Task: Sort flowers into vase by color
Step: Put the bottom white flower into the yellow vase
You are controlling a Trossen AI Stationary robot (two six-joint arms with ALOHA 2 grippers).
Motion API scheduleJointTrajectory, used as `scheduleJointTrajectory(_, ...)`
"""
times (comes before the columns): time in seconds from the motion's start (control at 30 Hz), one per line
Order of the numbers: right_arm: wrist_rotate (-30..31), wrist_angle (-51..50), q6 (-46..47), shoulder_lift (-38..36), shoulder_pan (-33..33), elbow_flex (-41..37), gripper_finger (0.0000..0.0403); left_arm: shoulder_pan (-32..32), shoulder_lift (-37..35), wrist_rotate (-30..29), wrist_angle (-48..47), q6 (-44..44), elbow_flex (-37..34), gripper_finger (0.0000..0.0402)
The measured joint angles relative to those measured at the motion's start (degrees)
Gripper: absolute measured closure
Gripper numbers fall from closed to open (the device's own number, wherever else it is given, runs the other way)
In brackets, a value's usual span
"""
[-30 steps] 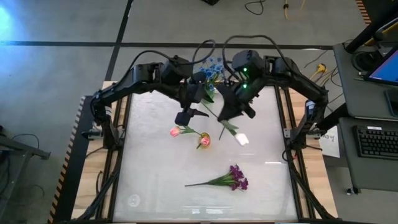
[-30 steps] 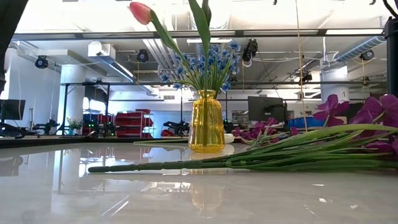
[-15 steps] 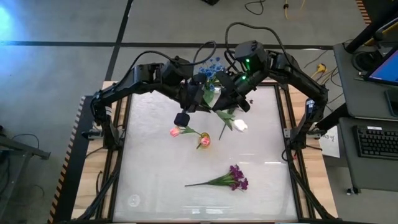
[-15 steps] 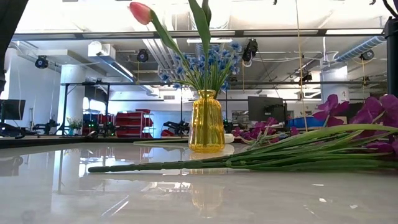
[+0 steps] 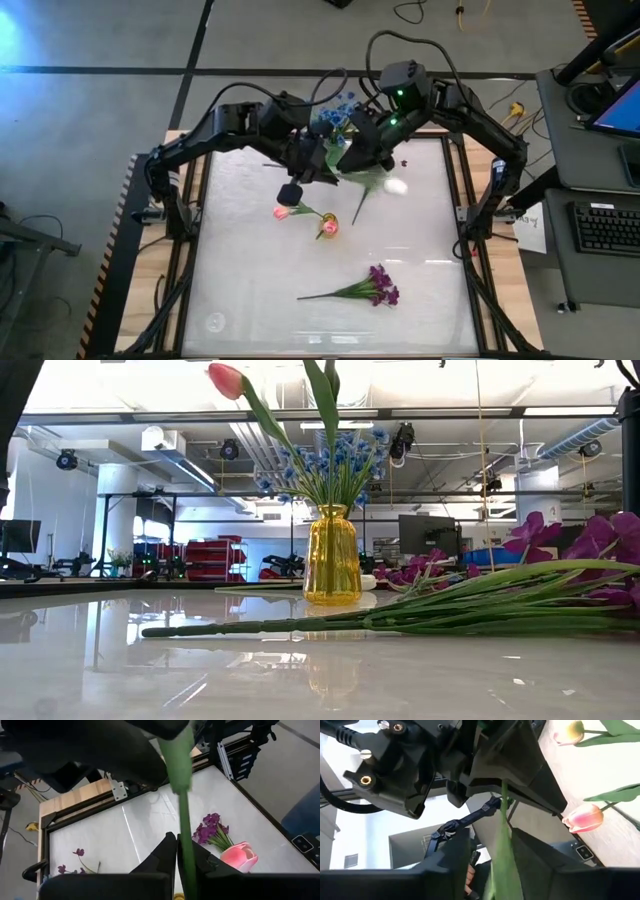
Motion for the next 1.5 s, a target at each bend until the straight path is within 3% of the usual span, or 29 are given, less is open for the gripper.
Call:
scheduleJointTrajectory(0.27, -4.24, 8.30, -5.95, -1.05, -4.92, 0.02, 0.0186, 0.28, -0.79, 1.28, 2.40, 0.33, 0.02, 0.0402)
scheduleJointTrajectory(0.47, -7.05, 12.11, -11.07, -2.84, -9.71, 0.04, 0.0151, 2.02, -2.31, 2.68, 3.85, -1.92, 0.04, 0.0402)
scheduleJointTrajectory(0.57, -7.20, 14.03, -13.92, -4.52, -12.52, 0.04, 0.0141, 3.37, -3.88, 6.47, 5.18, -4.87, 0.04, 0.0402)
scheduleJointTrajectory(0.67, -7.90, 15.02, -20.36, -6.30, -15.27, 0.07, 0.0138, 4.18, -6.40, 9.75, 8.05, -8.55, 0.09, 0.0401)
scheduleJointTrajectory(0.83, -7.86, 14.01, -37.07, -8.18, -17.27, 0.07, 0.0141, 4.24, -10.23, 9.70, 13.29, -12.59, 0.13, 0.0401)
scheduleJointTrajectory(1.03, -7.08, 13.14, -50.26, -9.30, -17.36, 0.07, 0.0144, 4.24, -14.12, 8.64, 18.33, -16.83, 0.13, 0.0401)
scheduleJointTrajectory(1.23, 3.74, 12.17, -59.32, -7.78, -13.85, -0.43, 0.0151, 4.22, -15.48, 3.36, 22.80, -20.43, -0.08, 0.0401)
scheduleJointTrajectory(1.5, 8.85, 29.58, -63.72, -1.56, -4.00, -0.90, 0.0170, 4.22, -14.00, -1.19, 29.00, -25.05, -0.27, 0.0401)
